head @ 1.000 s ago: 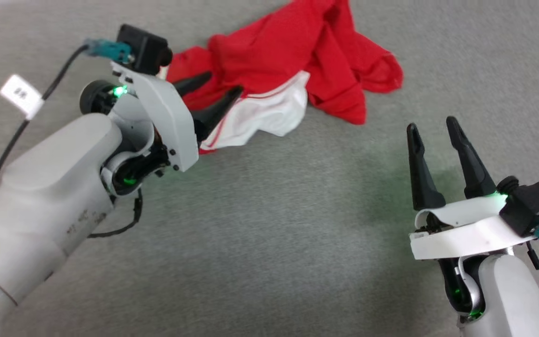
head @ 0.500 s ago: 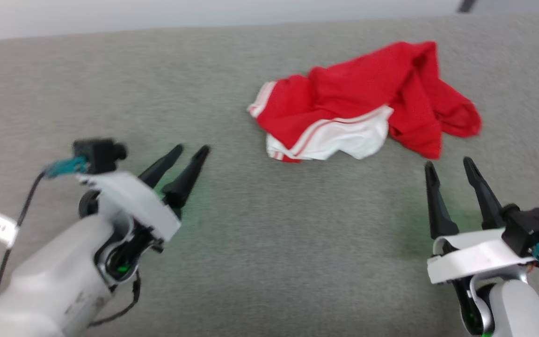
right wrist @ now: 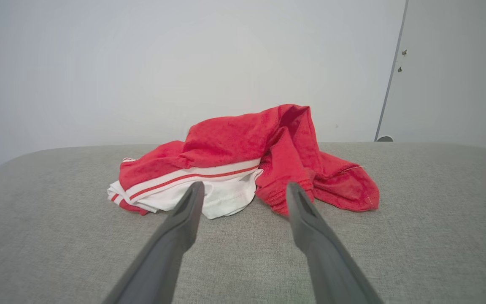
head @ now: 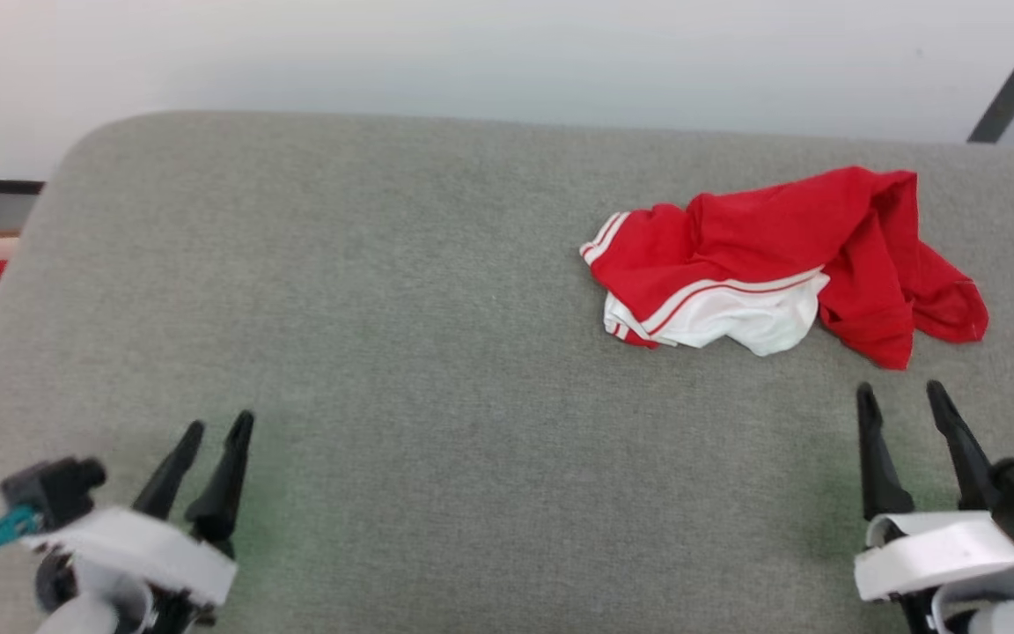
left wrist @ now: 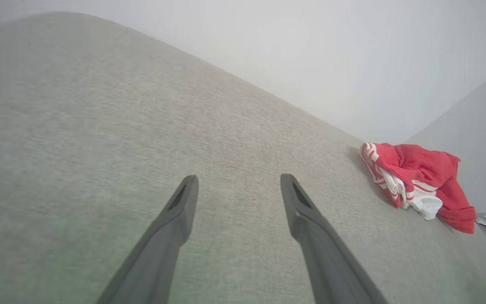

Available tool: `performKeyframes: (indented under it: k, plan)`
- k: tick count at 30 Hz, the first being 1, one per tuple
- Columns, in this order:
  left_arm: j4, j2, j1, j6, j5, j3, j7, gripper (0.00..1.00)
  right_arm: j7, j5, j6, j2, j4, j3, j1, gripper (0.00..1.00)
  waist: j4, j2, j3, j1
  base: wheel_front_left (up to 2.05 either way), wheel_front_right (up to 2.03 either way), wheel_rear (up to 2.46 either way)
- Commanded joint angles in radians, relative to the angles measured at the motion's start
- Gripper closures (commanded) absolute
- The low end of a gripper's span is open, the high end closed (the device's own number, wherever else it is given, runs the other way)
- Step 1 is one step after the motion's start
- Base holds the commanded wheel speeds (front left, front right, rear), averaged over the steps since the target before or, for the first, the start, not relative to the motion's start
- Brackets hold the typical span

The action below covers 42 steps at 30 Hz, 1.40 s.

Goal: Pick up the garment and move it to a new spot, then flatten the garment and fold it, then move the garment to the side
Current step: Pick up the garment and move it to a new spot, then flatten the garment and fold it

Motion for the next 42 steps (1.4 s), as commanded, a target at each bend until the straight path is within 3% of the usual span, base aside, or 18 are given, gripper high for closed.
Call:
performKeyframes:
  k: [1,8,14,21,30,42]
  plan:
    - [-0.019,-0.012,0.05,0.002,0.053,0.054,0.0,0.0,-0.001,0.003,0.0,-0.007,-0.001,-0.016,0.022,0.0,0.02,0.0,-0.026,0.0,0.0,0.0,0.0]
    - [-0.077,-0.077,0.2,0.002,0.296,0.287,0.0,0.0,-0.001,0.009,0.0,-0.019,-0.015,-0.045,0.064,0.0,0.004,0.0,-0.039,0.0,0.0,0.0,0.0]
    - [-0.165,-0.151,0.279,0.005,0.568,0.465,0.0,0.0,-0.001,0.011,0.0,-0.017,-0.031,-0.061,0.066,0.0,-0.018,0.0,-0.046,0.0,0.0,0.0,0.0]
    - [-0.275,-0.237,0.332,0.003,0.788,0.57,0.0,0.0,0.0,0.012,0.0,-0.012,-0.058,-0.064,0.06,0.0,-0.036,0.0,-0.057,0.0,0.0,0.0,0.0]
    - [-0.287,-0.287,0.363,0.002,0.851,0.579,0.0,0.0,0.001,0.008,0.0,-0.003,-0.047,-0.056,0.071,0.0,-0.041,0.0,-0.057,0.0,0.0,0.0,0.0]
    - [-0.298,-0.291,0.37,0.002,0.852,0.573,0.0,0.0,0.0,0.001,0.0,0.003,-0.042,-0.046,0.053,0.0,-0.041,0.0,-0.046,0.0,0.0,0.0,0.0]
